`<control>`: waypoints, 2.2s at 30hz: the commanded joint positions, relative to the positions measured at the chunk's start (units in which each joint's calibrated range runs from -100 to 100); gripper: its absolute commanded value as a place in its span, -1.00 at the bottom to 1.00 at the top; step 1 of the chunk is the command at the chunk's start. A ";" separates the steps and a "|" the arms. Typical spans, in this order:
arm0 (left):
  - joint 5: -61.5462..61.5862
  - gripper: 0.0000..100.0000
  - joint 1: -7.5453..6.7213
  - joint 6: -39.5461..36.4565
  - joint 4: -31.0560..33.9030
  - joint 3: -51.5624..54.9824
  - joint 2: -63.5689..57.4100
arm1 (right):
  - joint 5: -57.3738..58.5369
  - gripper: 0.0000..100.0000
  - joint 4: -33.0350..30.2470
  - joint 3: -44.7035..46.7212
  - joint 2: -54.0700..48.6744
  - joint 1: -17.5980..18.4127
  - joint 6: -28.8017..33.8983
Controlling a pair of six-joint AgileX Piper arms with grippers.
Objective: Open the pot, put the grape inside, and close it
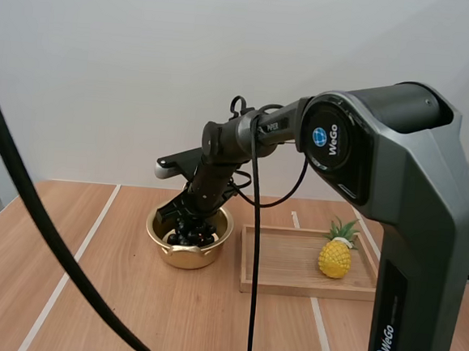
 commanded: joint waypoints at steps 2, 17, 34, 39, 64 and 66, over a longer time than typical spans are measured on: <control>0.45 -1.00 -0.18 -0.57 0.62 -0.23 0.05 | 4.98 -1.00 0.05 0.82 2.05 0.20 -0.50; 0.50 -1.00 -0.18 -0.57 0.57 -0.23 0.05 | 6.99 1.00 3.14 0.66 1.96 0.20 -1.68; 0.50 -1.00 -0.18 -0.57 0.57 -0.23 0.05 | 6.38 1.00 4.40 0.66 -8.70 0.20 -2.04; 0.50 -1.00 -0.18 -0.57 0.57 -0.23 0.05 | 6.38 1.00 4.40 0.66 -15.53 0.20 -1.94; -0.33 -1.00 -0.18 -0.57 0.57 -0.23 0.05 | 1.79 1.00 -6.49 0.66 -54.44 -7.96 5.99; -0.33 -1.00 -0.18 -0.57 0.57 -0.23 0.05 | 0.35 1.00 -6.91 0.66 -56.94 -9.28 5.99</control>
